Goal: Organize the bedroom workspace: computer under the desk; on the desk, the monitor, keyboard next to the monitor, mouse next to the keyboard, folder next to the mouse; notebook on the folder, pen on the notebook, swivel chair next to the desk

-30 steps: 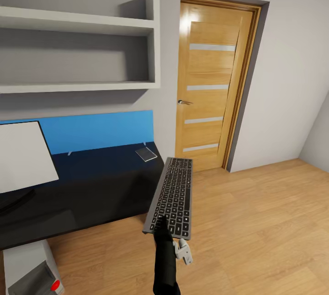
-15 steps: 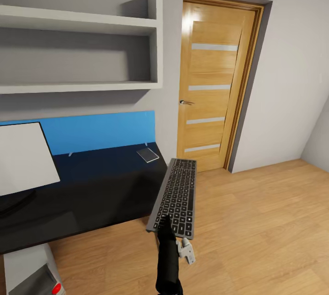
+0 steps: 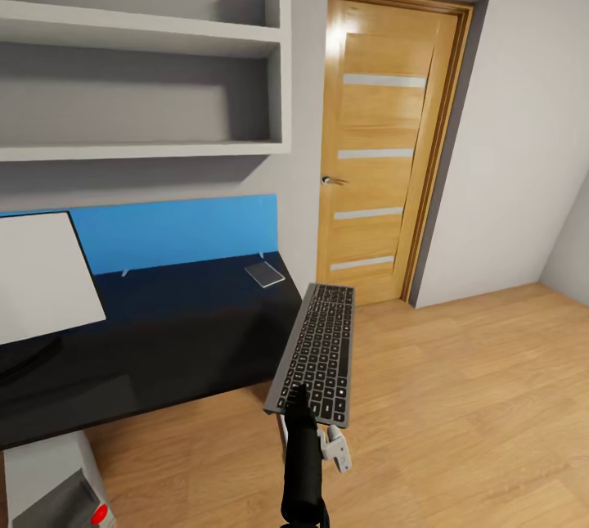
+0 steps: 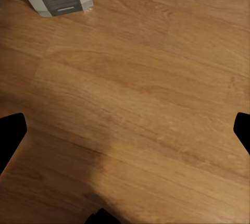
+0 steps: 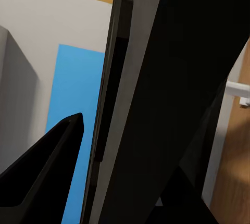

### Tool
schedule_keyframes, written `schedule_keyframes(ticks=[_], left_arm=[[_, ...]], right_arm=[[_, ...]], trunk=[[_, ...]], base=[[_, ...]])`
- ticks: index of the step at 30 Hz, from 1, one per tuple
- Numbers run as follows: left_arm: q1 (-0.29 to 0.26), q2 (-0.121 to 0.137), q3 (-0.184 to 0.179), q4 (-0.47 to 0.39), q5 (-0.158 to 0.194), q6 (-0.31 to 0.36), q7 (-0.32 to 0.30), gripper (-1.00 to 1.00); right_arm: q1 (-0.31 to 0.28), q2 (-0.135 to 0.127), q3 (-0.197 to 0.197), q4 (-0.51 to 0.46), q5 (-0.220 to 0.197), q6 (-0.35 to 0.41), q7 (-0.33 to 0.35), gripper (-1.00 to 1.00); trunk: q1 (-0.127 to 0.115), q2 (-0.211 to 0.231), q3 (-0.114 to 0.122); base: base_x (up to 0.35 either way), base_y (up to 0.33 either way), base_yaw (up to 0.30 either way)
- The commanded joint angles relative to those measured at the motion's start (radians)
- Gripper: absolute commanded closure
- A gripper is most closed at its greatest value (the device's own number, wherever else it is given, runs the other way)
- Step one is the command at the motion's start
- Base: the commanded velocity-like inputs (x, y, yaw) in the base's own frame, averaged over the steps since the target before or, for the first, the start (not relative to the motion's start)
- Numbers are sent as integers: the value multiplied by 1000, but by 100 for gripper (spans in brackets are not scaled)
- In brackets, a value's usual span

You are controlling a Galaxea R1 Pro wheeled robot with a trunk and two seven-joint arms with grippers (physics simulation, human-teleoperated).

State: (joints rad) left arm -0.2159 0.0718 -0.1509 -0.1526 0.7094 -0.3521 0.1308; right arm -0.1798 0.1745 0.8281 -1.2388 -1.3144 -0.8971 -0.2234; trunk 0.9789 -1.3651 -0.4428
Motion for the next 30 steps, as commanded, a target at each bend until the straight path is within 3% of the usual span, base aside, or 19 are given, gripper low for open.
schedule_keyframes(ticks=[1, 16, 24, 30], left_arm=[[0, 0, -9, -1, 2, -2, 7, -100], [0, 0, -9, -1, 2, -1, 9, -100], [0, 2, -9, -1, 4, -1, 10, -100], [0, 2, -9, -1, 4, -1, 10, -100]], right_arm=[[-1, 0, 2, -1, 7, -3, -10, 100], [-1, 0, 3, -1, 7, -7, -8, 100], [-1, 0, 3, 1, 6, -8, -8, 100], [-1, 0, 4, 1, 6, -7, -8, 100]], trunk=[[4, -8, -4], [61, -113, -51], [81, -148, -67], [81, -148, -67]], base=[[0, 0, 0], [0, 0, 0], [0, 0, 0], [0, 0, 0]])
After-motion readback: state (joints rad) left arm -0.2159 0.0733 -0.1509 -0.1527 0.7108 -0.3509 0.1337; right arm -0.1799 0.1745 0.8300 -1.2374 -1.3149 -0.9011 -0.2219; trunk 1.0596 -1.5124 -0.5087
